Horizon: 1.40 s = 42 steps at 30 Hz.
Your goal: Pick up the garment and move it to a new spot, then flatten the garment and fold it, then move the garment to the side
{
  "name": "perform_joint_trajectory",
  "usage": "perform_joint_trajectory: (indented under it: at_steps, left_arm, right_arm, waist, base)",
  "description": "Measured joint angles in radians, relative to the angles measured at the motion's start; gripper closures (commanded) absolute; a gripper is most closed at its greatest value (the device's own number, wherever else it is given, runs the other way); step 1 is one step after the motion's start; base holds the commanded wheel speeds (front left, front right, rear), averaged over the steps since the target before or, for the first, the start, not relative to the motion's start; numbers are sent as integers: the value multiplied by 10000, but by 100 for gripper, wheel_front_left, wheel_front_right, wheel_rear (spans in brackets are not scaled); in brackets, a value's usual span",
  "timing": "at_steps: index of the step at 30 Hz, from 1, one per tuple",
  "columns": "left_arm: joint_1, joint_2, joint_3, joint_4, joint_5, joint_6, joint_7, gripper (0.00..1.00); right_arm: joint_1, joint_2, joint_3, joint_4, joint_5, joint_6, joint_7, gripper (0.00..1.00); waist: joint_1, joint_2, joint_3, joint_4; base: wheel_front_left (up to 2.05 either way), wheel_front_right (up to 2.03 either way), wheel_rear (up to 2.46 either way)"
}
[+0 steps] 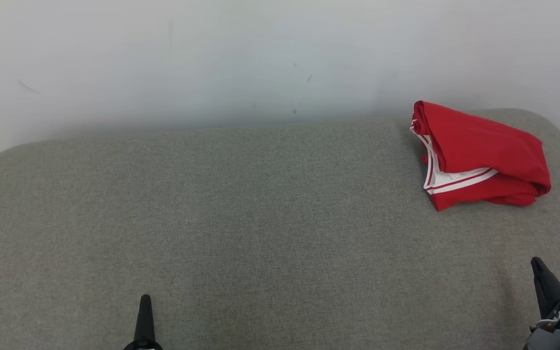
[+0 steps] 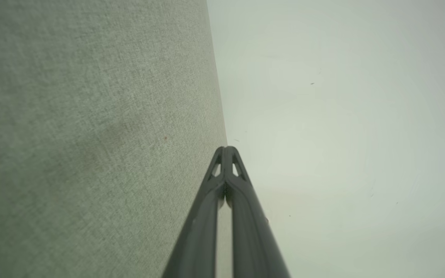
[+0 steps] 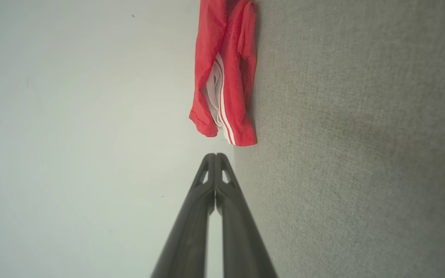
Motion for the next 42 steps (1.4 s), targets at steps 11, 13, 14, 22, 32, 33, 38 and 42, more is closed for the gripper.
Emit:
perform_joint_trajectory:
  at_steps: [11, 13, 14, 22, 32, 33, 38, 42]
  left_arm:
    - [-155, 0, -157, 117, -773, -107, -23, 100]
    - [-184, 0, -184, 132, -897, -163, -23, 100]
    - [-201, -2, -199, 142, -965, -173, -23, 100]
    - [-233, -2, -230, 159, -1076, -176, -23, 100]
    - [-238, -2, -228, 159, -1076, -176, -23, 100]
    - [-238, -2, -228, 159, -1076, -176, -23, 100]
    - [-241, -2, -230, 159, -1076, -176, -23, 100]
    - [-243, -2, -230, 159, -1076, -176, -23, 100]
  right_arm:
    - [-175, -23, -374, 119, 721, 0, 395, 100]
    - [-189, -27, -437, 142, 844, 0, 426, 100]
    - [-196, -31, -476, 153, 895, 0, 493, 100]
    - [-219, -35, -543, 167, 997, 0, 533, 100]
    - [-223, -33, -568, 167, 995, 0, 564, 100]
    - [-223, -33, -568, 167, 995, 0, 566, 100]
    - [-225, -33, -575, 167, 993, 0, 571, 100]
    - [-226, -31, -585, 167, 991, 0, 573, 100]
  waist:
    - [0, 0, 57, 22]
    - [0, 0, 67, 26]
    - [0, 0, 72, 28]
    - [0, 0, 80, 31]
    - [0, 0, 80, 31]
    - [0, 0, 80, 31]
    - [0, 0, 80, 31]
    - [0, 1, 80, 31]
  base:
    - [0, 0, 0]
    - [0, 0, 0]
    - [0, 0, 0]
    - [0, 0, 0]
    - [0, 0, 0]
    - [0, 0, 0]
    - [0, 0, 0]
    - [0, 0, 0]
